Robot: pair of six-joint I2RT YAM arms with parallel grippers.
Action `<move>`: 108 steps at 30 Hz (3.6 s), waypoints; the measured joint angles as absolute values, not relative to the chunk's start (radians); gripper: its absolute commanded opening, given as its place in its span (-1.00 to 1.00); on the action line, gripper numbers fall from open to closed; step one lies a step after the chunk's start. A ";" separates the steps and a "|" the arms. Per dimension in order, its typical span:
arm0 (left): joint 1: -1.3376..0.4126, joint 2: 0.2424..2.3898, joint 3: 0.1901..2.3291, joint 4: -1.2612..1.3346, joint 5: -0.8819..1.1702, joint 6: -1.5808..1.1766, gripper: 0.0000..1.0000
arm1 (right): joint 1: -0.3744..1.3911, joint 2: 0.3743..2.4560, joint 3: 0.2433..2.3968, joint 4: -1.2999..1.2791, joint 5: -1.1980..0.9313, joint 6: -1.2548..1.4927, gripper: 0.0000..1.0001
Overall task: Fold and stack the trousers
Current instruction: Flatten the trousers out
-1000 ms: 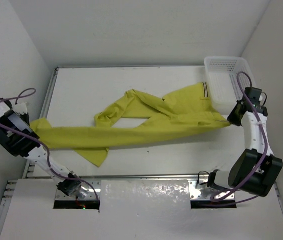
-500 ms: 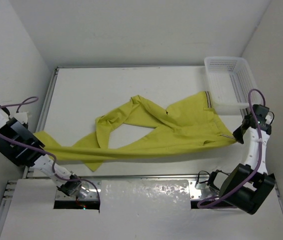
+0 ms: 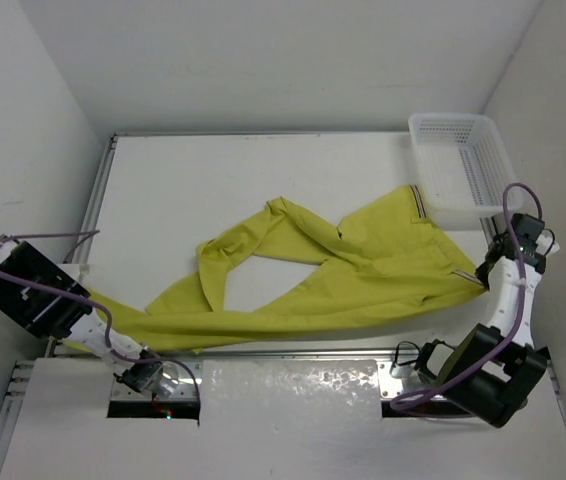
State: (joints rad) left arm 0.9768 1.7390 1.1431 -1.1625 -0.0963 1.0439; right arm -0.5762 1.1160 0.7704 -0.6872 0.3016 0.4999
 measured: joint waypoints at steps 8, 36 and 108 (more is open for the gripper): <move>1.016 1.721 1.341 -1.299 -0.072 1.112 -0.24 | -0.616 1.191 0.772 -0.653 0.340 0.471 -1.00; 0.707 1.833 1.249 -0.922 0.036 0.782 -0.01 | -0.616 1.180 0.756 -0.574 0.253 0.424 -1.00; 1.289 1.607 1.020 -1.086 0.352 1.470 -0.66 | -0.685 1.124 0.691 -0.609 0.392 0.556 -0.39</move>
State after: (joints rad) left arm 1.2888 1.6073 1.0199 -1.0863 0.3523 1.4704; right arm -0.6849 1.1236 0.6910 -0.6086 0.3916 0.5560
